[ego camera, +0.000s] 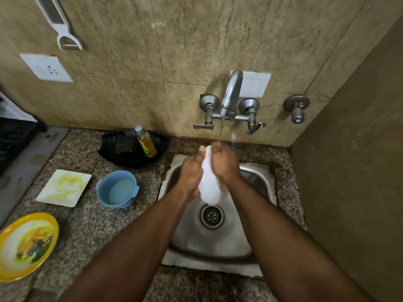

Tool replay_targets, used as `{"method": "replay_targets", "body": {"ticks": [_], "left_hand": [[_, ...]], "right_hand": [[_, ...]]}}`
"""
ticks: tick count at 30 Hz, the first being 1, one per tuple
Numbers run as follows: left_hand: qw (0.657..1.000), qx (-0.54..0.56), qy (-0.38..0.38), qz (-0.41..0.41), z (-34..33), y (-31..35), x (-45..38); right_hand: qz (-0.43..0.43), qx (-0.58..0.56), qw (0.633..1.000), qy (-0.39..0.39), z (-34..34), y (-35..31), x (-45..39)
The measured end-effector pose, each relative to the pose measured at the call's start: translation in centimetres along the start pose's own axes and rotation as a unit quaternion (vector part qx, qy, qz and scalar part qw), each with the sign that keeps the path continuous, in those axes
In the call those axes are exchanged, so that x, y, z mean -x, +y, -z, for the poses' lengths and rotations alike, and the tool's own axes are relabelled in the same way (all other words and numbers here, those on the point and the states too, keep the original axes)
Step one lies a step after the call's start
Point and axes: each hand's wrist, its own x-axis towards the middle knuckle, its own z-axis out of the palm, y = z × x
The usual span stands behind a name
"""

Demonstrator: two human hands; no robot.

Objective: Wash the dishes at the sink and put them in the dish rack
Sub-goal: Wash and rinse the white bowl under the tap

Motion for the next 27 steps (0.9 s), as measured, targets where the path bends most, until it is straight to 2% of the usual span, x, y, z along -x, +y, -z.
{"method": "replay_targets", "body": {"ticks": [1,2,5,6,7,9,11,13,15,21,24,27], "left_hand": [[1.0,0.0,0.0,0.003,0.1,-0.1,0.1],[1.0,-0.004,0.002,0.0,0.2,0.0,0.1],[0.999,0.0,-0.008,-0.035,0.8,0.7,0.0],[0.999,0.0,-0.02,-0.046,1.0,0.9,0.0],[0.998,0.003,-0.026,-0.051,1.2,1.0,0.0],[0.999,0.01,-0.019,-0.045,1.4,0.7,-0.1],[0.999,0.008,0.004,-0.035,1.4,0.4,0.2],[1.0,-0.001,0.003,-0.022,1.2,0.1,0.7],[1.0,0.001,-0.014,-0.008,1.2,-0.2,1.2],[0.998,0.031,-0.03,0.041,0.7,0.6,1.0],[0.997,-0.006,-0.03,0.069,0.4,1.8,0.4],[0.996,-0.039,-0.009,0.074,-0.2,2.9,-0.3]], "right_hand": [[-0.002,0.018,1.0,-0.003,0.1,-0.3,-0.1],[0.036,0.048,0.998,0.008,0.0,-0.5,0.3],[0.254,0.075,0.963,0.059,-0.8,-0.2,2.9],[0.29,0.066,0.953,0.059,-1.1,0.1,3.5],[0.291,0.054,0.953,0.059,-1.2,0.3,3.7],[0.235,0.011,0.97,0.059,-1.7,0.6,3.1],[0.112,-0.078,0.99,0.03,-1.6,0.5,1.9],[-0.056,-0.15,0.987,-0.032,-0.5,-0.2,0.6],[-0.138,-0.139,0.976,-0.093,0.6,-0.4,-0.5],[-0.084,-0.073,0.993,-0.026,1.2,-0.7,-0.6],[0.016,-0.021,1.0,-0.014,0.6,-0.4,-0.1],[0.041,-0.005,0.999,-0.002,0.4,-0.3,-0.1]]}}
